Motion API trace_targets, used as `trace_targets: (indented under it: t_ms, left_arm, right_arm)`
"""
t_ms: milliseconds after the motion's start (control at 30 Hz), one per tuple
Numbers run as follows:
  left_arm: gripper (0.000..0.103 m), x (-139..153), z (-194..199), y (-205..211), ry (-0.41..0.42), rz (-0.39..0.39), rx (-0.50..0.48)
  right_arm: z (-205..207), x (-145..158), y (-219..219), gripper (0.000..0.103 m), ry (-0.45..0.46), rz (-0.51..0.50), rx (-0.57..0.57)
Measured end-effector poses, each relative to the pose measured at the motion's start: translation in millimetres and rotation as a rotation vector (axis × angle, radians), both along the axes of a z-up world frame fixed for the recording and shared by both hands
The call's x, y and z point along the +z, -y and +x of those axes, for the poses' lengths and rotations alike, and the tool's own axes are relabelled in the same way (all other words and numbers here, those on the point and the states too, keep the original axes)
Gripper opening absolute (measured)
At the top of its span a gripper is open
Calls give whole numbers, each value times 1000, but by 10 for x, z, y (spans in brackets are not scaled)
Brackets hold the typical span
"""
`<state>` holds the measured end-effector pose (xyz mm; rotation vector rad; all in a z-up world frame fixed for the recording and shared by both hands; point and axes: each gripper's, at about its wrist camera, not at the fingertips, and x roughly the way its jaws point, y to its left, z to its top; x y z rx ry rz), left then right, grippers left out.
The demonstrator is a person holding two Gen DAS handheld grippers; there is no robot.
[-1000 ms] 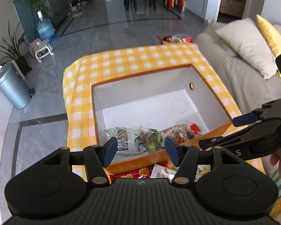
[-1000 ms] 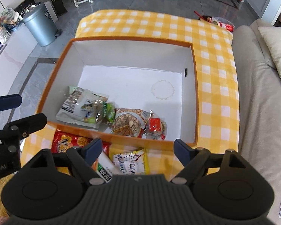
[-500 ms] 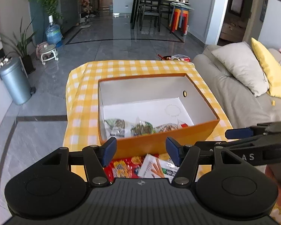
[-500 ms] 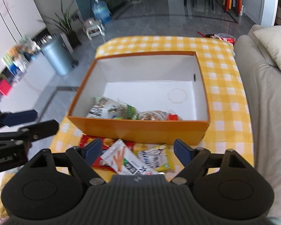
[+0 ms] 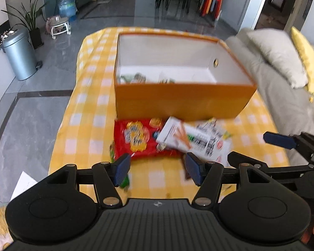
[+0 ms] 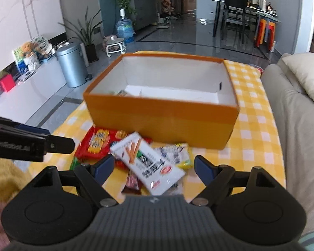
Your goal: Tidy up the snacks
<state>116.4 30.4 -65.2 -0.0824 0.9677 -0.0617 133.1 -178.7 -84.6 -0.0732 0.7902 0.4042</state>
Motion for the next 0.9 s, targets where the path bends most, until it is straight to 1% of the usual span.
trace_targets:
  t_ms: [133,200,267,400,533,700,733,767,800,833,867,900]
  left_arm:
    - [71,-127,31,-24,-17,25,-4]
    - [71,-191,77,-34,-28,44,-7]
    - [71,-265,147,-34,-32,65,-31]
    - [71,-462,322,-49,-67,126,-76]
    - [71,-592,483,-91,-102,135,-102]
    - [70,-723,614,-107,-153,149,-117]
    - [69,-750,630,-102,-165,151,-123]
    - [65,-768,636,-97,-172,151,-127]
    - [63,-777,635,-85,-174,157,-129]
    - [56,-777,635,-72,-167,164,-133]
    - [53,-767,627,-60,-163,164,-139]
    - [44,-760,618,-46,-164,154,-148]
  right_arm:
    - [-2,-201,-114,81,0,-86,51]
    - [43,-254,-158,81,-2,-100,66]
    - [128,-315,-202,81,-8,-112,86]
    - [325,-456,-282,81,-20,-171,118]
    - [524,-573,-310,81,-59,-200,143]
    - [675,-684,-288,81,-120,-185,169]
    - [687,-699,-283,81,-133,-177,174]
    - [695,-713,-283,81,-145,-167,180]
    - [701,-726,-287,81,-155,-159,187]
    - [701,-747,-307,81,-159,-156,193]
    - [695,-751,-314,81,-161,-155,199]
    - [686,-754,-326,81,-162,-155,203]
